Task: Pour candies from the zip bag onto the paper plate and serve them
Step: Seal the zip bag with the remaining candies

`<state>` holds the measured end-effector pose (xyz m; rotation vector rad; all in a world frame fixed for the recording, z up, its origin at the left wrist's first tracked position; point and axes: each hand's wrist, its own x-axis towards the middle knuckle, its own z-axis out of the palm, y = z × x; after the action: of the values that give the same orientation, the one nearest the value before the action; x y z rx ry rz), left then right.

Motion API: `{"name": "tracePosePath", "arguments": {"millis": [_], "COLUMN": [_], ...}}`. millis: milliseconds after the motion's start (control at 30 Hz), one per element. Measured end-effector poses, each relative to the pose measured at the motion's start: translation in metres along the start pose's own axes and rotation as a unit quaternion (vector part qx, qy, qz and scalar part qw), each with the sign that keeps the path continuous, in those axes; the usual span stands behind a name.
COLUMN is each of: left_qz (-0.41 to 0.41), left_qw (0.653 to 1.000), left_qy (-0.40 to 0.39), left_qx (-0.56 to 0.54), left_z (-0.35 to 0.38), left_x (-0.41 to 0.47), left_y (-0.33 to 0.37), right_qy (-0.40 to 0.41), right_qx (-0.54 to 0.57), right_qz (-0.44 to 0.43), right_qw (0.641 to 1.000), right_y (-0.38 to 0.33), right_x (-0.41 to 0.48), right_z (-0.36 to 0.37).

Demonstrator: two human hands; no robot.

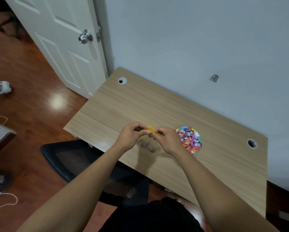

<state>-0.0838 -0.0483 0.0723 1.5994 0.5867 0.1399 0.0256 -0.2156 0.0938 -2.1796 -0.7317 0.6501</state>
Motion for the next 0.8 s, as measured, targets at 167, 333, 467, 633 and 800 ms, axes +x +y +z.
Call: {"name": "tracePosePath", "arguments": {"millis": [167,333,467,633,800], "left_qz": [-0.019,-0.005,-0.015,-0.038,-0.060], "left_qw": [0.999,0.993,0.988,0.980,0.972], "left_qy": [0.012,0.077,0.129,0.179,0.209], "left_qx": [0.041,0.091,0.082,0.075,0.087], "left_z": [0.003,0.009,0.009,-0.003,-0.018], "left_x": [0.002,0.007,0.016,0.027,0.036], "left_y": [-0.004,0.005,0.015,0.019,0.017], "right_qy": [-0.018,0.010,0.018,0.010,0.009], "right_qx": [-0.039,-0.046,-0.054,-0.070,-0.060], "right_qz": [-0.013,-0.001,-0.005,-0.006,-0.004], "right_qw": [0.999,0.999,0.998,0.997,0.998], "right_y": [-0.004,-0.015,-0.021,-0.023,-0.019], "right_x": [-0.003,0.000,0.005,0.002,-0.003], "right_z": [-0.002,0.000,-0.007,-0.010,-0.010]}}
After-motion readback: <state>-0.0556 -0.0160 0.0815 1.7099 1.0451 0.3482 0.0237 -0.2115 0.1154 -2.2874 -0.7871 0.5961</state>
